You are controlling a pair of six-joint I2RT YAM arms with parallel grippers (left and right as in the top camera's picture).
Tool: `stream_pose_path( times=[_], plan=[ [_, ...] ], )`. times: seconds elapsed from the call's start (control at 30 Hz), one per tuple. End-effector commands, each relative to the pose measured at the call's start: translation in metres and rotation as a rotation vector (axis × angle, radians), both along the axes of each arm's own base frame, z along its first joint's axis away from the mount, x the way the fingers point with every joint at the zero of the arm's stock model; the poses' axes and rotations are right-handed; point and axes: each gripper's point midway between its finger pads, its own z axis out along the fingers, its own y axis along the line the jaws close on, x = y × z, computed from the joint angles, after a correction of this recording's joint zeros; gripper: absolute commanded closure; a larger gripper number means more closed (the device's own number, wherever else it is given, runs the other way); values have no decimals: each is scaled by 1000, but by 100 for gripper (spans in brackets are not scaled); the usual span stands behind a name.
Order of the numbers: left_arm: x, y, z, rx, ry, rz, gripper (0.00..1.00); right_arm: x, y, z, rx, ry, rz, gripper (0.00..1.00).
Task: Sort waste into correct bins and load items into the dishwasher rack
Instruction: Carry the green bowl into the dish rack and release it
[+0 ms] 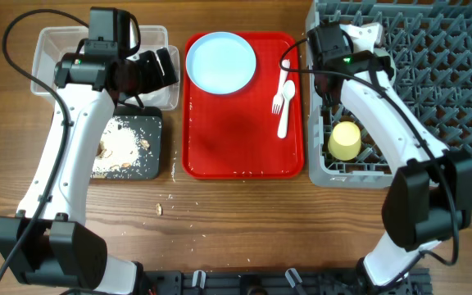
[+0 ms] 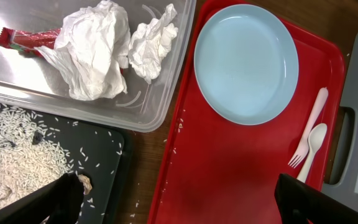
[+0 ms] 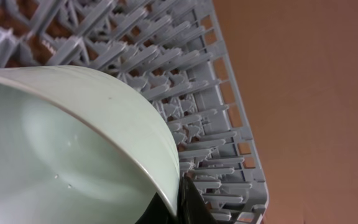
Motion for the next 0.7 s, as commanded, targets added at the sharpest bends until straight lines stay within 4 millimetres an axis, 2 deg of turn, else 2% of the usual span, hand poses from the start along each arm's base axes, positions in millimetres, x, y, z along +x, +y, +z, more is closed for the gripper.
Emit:
stream_pose_path(
  times=[0.0, 0.17, 0.23, 0.33, 0.47, 0.67],
  plan=[
    [4, 4, 0, 12, -4, 10, 0, 2, 1, -15, -22, 59, 12, 96],
    [4, 4, 0, 12, -4, 10, 0, 0, 12, -19, -31, 86, 38, 95],
    [4, 4, 0, 12, -4, 10, 0, -1, 23, -20, -34, 98, 66, 93],
    [4, 4, 0, 12, -4, 10, 0, -3, 40, -25, -11, 124, 110, 64],
    [4, 4, 0, 12, -4, 10, 0, -6, 56, -30, 10, 152, 152, 55],
    [4, 4, 0, 12, -4, 10, 0, -7, 60, -32, 20, 160, 164, 51]
  ],
)
